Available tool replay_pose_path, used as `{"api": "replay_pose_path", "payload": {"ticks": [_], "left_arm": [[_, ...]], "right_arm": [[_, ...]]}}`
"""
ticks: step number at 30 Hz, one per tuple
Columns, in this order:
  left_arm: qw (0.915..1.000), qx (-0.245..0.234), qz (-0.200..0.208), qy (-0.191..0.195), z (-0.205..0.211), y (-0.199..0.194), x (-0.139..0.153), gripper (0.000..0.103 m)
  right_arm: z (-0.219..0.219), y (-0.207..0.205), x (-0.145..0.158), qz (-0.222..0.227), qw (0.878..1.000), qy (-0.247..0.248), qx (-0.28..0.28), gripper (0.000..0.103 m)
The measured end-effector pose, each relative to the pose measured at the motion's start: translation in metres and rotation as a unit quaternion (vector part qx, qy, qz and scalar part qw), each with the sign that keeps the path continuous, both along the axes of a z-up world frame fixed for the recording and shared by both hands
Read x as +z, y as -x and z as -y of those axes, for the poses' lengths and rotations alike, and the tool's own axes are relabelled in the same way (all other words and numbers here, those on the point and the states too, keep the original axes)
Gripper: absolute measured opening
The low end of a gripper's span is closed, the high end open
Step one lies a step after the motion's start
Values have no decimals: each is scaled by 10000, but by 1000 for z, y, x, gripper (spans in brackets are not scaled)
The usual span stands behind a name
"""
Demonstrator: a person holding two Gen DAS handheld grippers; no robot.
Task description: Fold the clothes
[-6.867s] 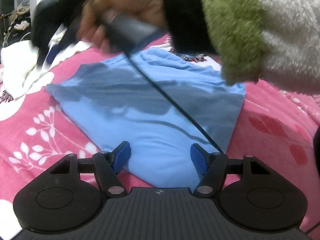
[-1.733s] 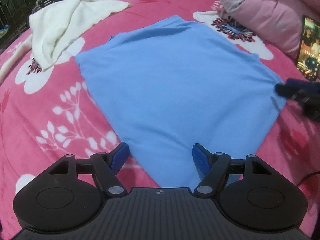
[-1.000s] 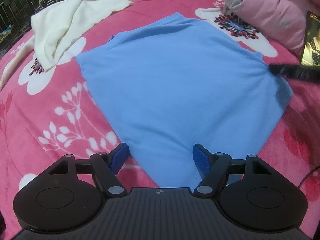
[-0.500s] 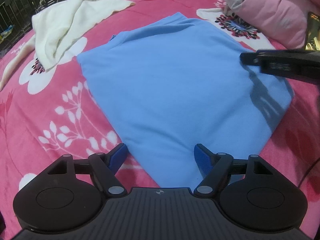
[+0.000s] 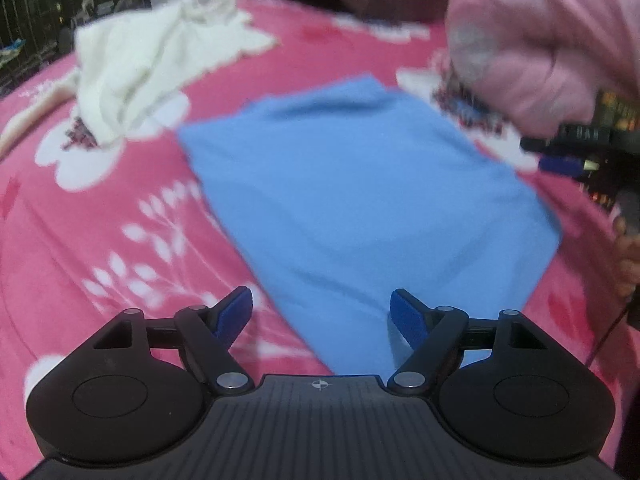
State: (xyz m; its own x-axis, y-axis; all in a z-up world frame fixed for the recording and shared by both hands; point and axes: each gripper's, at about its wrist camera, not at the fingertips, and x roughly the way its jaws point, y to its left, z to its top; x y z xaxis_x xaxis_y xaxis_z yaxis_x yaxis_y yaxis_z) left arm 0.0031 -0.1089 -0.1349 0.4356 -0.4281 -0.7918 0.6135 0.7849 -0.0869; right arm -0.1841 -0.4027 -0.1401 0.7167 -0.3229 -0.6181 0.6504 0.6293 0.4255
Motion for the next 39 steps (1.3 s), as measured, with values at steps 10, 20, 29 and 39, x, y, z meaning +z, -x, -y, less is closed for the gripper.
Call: {"api": "replay_pose_path", "payload": {"ticks": [10,20,29,39], "left_arm": [[9887,214,-813,1238,-35,-88,-33,69],[9731,128,-942,2100,-40,-132,-50,53],[9637,191,-925,2496,-32,-160,-63,49],[9622,203,-805,2592,-31,-164,-63,46]], "right_arm": [[-1,-92,-2,-264,9725,20,2314,56],[56,-182,-35,-142,9409,-1105,3200,60],[65,-218,-44,88,9078,-1558,3893,61],[59,-217,-32,276,8809,-1673,4419,51]]}}
